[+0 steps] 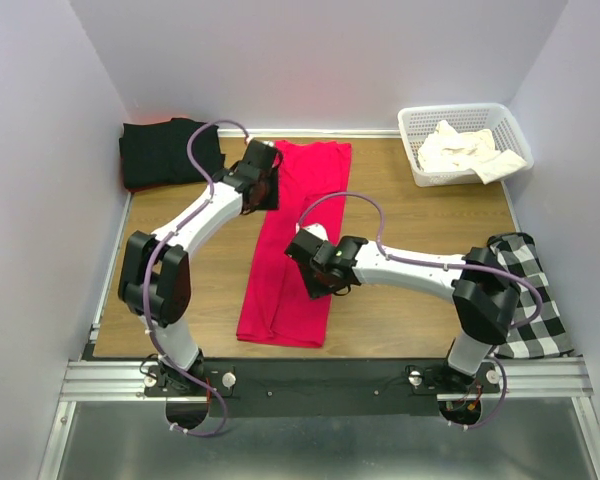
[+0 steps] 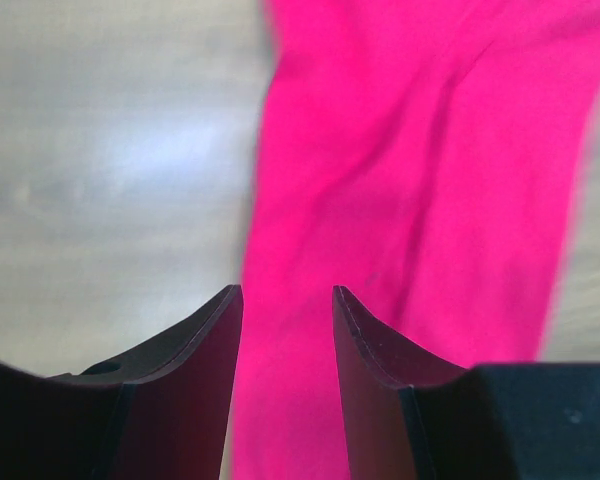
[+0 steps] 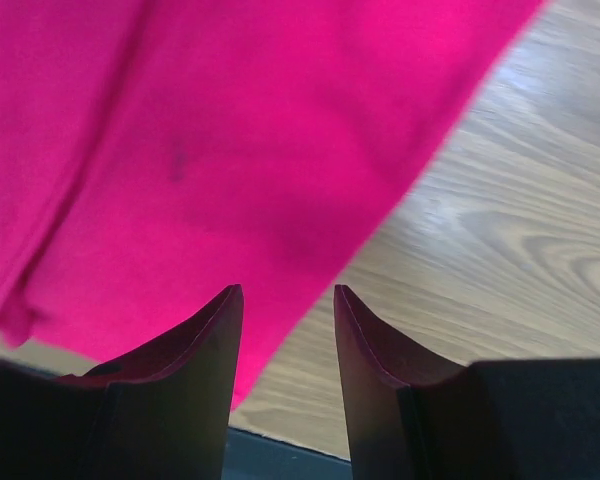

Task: Fold and stack the t-shirts
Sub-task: Rotate the tshirt 90 degrees

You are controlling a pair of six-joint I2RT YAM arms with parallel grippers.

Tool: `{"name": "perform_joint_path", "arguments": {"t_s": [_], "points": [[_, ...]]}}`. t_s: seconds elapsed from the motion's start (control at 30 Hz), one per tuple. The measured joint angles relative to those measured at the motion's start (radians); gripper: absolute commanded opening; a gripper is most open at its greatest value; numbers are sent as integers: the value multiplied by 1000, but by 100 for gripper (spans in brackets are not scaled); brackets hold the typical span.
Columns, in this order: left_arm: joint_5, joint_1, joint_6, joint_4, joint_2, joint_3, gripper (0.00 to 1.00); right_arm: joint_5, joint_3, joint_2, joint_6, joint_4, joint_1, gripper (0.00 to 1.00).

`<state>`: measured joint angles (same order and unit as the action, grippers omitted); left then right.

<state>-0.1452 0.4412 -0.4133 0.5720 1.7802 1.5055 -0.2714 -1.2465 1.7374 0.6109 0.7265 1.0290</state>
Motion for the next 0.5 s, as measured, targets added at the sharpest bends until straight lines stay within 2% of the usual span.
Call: {"name": "perform_joint_path", "arguments": {"t_s": [0.2, 0.5], "points": [[1, -36, 12, 66, -112, -248, 50, 97, 13, -11, -56, -59, 17, 50], [31, -70, 1, 88, -227, -315, 50, 211, 143, -15, -100, -108, 31, 50]]}}
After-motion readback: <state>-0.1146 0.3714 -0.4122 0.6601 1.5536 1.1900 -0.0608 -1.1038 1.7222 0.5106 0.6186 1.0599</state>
